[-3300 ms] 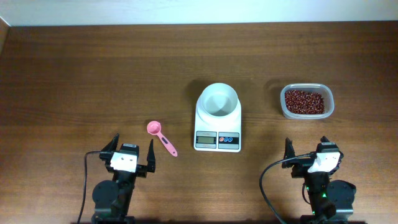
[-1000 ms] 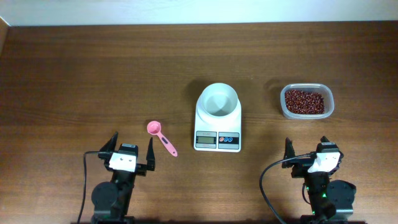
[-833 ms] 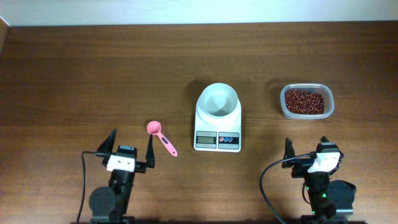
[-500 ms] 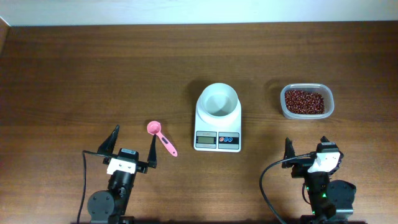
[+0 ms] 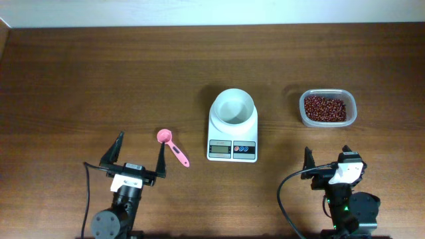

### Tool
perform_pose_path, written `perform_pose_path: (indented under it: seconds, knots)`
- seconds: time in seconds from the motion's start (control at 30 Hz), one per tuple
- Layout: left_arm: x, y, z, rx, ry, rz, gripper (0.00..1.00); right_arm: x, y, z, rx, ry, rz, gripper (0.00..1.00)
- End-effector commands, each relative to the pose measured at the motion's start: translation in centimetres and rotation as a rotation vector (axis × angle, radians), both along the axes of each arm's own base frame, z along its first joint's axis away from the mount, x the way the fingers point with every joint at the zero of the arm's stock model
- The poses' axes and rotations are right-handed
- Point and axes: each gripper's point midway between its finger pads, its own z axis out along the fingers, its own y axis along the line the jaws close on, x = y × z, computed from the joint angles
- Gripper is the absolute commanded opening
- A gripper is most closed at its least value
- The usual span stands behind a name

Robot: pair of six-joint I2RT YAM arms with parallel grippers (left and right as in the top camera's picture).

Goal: Scoop and weigh 50g on scale
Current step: 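Raise the left arm and move the left gripper above the pink scoop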

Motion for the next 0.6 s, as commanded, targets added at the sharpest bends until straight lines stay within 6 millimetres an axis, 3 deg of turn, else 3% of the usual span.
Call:
perform_pose_path:
  seconds: [0.0,0.13,0.43,0.57]
  knots:
    - [-0.4,0.0,1.2,-0.006,-0.052,-0.005,0.99,0.0,0.1,-0.3,0.010,0.008,0.005,0.99]
    - [-0.5,-0.1,1.7,-0.009,-0.071,-0.010,0.99,0.0,0.1,-0.3,0.010,0.008,0.005,0.99]
    - [-1.4,0.0,4.6,-0.010,-0.139,-0.005,0.99,0.0,0.1,-0.3,0.010,0.008,0.005,0.99]
    - [-1.4,0.0,5.1,-0.010,-0.081,-0.005,0.99,0.0,0.1,-0.3,0.010,0.008,0.005,0.99]
